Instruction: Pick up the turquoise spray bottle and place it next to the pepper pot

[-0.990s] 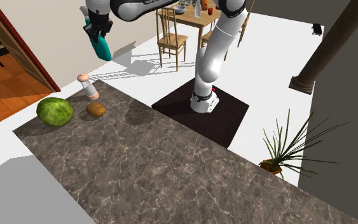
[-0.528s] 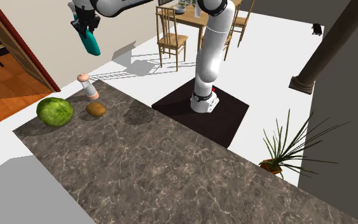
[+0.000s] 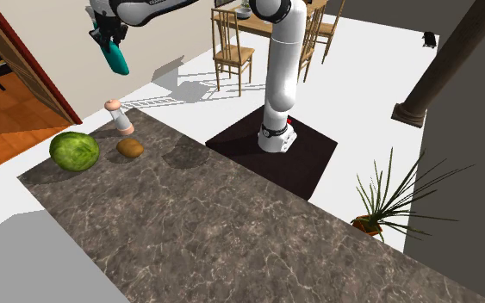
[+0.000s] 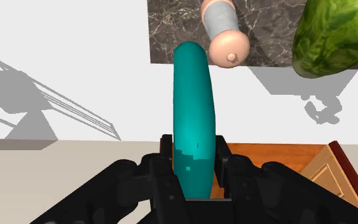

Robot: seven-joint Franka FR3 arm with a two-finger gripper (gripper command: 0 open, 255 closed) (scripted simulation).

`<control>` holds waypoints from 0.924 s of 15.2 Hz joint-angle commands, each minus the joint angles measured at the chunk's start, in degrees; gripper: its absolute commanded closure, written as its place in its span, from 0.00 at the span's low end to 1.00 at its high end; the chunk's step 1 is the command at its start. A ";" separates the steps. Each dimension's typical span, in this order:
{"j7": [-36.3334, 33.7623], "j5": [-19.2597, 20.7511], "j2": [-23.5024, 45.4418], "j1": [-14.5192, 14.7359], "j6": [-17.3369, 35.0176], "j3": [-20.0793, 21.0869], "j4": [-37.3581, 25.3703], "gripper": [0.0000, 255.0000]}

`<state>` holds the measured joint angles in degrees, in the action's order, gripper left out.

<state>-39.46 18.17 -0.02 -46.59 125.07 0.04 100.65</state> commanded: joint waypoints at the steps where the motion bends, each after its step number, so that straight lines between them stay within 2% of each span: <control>1: -0.39 0.26 0.23 -0.07 1.45 -0.07 1.21 1.00; 14: -3.92 2.76 1.31 -0.37 10.66 -0.40 9.69 1.00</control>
<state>-42.98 20.63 1.32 -46.93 134.80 -0.32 109.39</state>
